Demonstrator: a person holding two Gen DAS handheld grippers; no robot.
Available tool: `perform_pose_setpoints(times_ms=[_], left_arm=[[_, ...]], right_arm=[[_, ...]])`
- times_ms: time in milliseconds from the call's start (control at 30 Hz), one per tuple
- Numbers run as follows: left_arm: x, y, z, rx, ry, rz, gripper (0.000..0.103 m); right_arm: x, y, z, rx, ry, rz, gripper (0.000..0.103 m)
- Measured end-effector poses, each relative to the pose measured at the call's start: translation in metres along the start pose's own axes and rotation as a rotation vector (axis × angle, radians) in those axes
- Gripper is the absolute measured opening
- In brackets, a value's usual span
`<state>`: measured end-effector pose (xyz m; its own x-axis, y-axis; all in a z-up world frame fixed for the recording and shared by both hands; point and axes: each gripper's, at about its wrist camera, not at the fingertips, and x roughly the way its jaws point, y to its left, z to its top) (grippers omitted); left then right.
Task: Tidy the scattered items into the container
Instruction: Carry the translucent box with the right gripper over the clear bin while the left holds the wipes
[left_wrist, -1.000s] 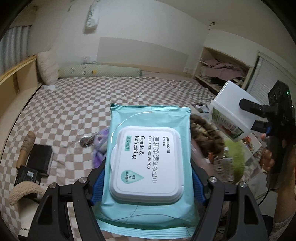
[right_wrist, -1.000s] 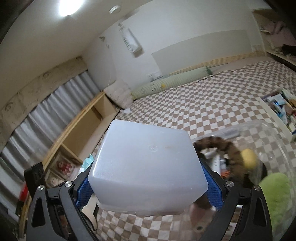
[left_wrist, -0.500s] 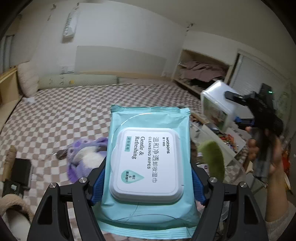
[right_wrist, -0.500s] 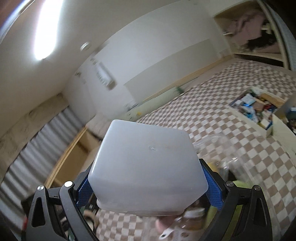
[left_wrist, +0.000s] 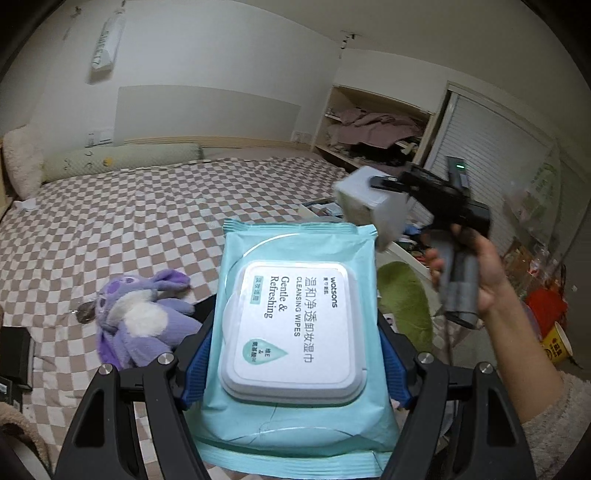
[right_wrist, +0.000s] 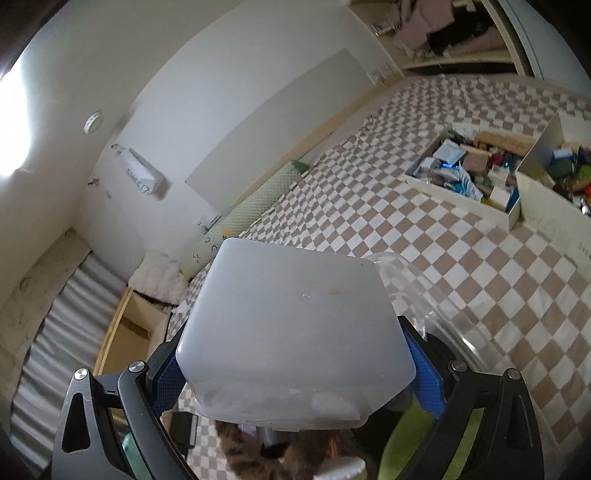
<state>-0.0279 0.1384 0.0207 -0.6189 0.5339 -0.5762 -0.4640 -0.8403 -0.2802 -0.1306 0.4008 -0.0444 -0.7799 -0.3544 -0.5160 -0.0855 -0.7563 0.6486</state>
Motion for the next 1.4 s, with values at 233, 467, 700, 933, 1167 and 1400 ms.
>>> perform_pose_setpoints(times_ms=[233,467,700,933,1167,1400], left_arm=[[0.002,-0.005,0.0,0.011,0.012,-0.034,0.076],[0.003,0.0,-0.001,0.002,0.023,-0.042,0.076],[0.005,0.003,0.0,-0.001,0.024,-0.05,0.076],[0.01,0.007,0.001,-0.005,0.031,-0.047,0.076],[0.011,0.003,0.002,-0.009,0.024,-0.083,0.071],[0.003,-0.005,0.008,0.014,-0.017,-0.12,0.065]], right_arm=[[0.025,-0.004,0.0,-0.008,0.029,-0.106,0.099],[0.051,-0.016,0.0,-0.036,0.085,-0.238,0.099],[0.079,-0.002,-0.004,-0.149,0.154,-0.313,0.1],[0.049,0.013,0.003,-0.182,0.064,-0.255,0.103],[0.015,0.012,0.007,-0.111,0.03,-0.161,0.103],[0.026,0.013,0.002,-0.1,0.099,-0.1,0.103]])
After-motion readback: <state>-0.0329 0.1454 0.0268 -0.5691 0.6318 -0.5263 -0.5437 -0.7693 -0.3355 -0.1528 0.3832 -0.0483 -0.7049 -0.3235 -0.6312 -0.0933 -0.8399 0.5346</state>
